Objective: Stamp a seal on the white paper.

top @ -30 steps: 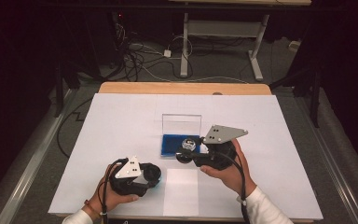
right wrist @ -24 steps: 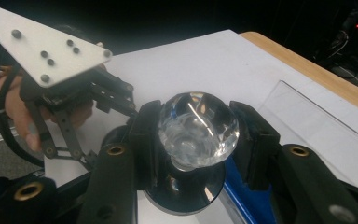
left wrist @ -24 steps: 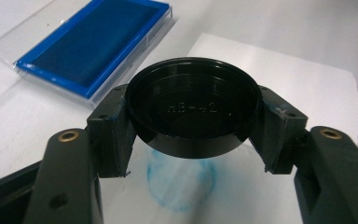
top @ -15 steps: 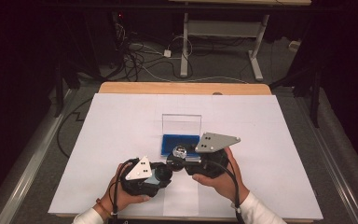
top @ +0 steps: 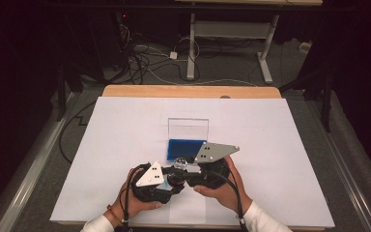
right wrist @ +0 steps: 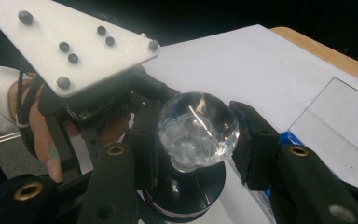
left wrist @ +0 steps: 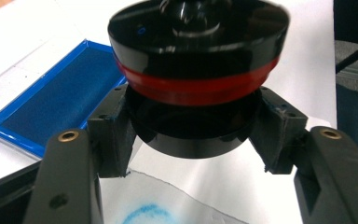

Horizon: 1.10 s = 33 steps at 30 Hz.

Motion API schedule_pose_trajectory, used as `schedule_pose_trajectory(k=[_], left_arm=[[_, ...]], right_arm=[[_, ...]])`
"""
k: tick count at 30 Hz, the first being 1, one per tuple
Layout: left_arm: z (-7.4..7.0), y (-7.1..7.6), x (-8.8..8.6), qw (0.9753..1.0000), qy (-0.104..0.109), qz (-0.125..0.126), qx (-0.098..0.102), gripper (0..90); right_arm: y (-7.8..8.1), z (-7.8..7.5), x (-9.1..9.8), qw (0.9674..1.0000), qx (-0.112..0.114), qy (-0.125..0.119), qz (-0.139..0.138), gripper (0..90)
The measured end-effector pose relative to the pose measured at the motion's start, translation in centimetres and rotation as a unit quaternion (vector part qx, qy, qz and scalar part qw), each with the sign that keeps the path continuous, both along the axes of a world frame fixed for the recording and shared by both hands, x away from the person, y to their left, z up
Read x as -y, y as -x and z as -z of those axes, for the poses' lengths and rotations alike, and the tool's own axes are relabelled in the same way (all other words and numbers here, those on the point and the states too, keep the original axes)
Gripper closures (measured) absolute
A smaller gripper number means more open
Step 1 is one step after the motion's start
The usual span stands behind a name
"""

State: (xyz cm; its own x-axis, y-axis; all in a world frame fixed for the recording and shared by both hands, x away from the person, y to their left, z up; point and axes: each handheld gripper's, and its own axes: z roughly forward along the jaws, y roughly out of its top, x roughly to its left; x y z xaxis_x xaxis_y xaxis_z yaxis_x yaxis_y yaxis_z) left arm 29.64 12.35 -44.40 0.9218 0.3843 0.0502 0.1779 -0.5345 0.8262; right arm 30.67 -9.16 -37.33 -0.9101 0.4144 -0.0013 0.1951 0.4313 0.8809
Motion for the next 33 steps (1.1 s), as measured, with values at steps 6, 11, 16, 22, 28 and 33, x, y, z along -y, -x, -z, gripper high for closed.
schedule_pose_trajectory(k=[6,11,16,22,28,33], left_arm=[[-0.22,-0.01,0.14,1.0,0.003,0.001,0.004,36.7],[-0.38,-0.03,0.02,1.0,0.007,0.0,0.004,36.7],[-0.35,-0.02,0.04,1.0,0.005,0.0,0.003,36.7],[-0.25,-0.04,0.12,1.0,-0.002,0.0,0.002,36.7],[0.17,-0.29,-0.13,0.9999,-0.015,-0.005,0.002,36.7],[0.43,-0.42,-0.35,0.9996,-0.026,-0.009,0.003,36.7]], right_arm=[[-0.01,0.15,-0.16,1.0,0.001,0.005,-0.001,57.1],[-0.1,0.24,-0.13,1.0,0.002,0.008,0.0,57.1],[-0.16,0.2,-0.05,0.9999,0.005,0.009,0.003,57.1],[-0.09,0.18,-0.1,0.9999,0.006,0.009,0.001,57.1],[0.03,-0.03,0.04,0.9999,0.01,0.012,0.003,57.1],[-0.05,-0.17,0.45,0.9998,0.013,0.012,0.008,57.1]])
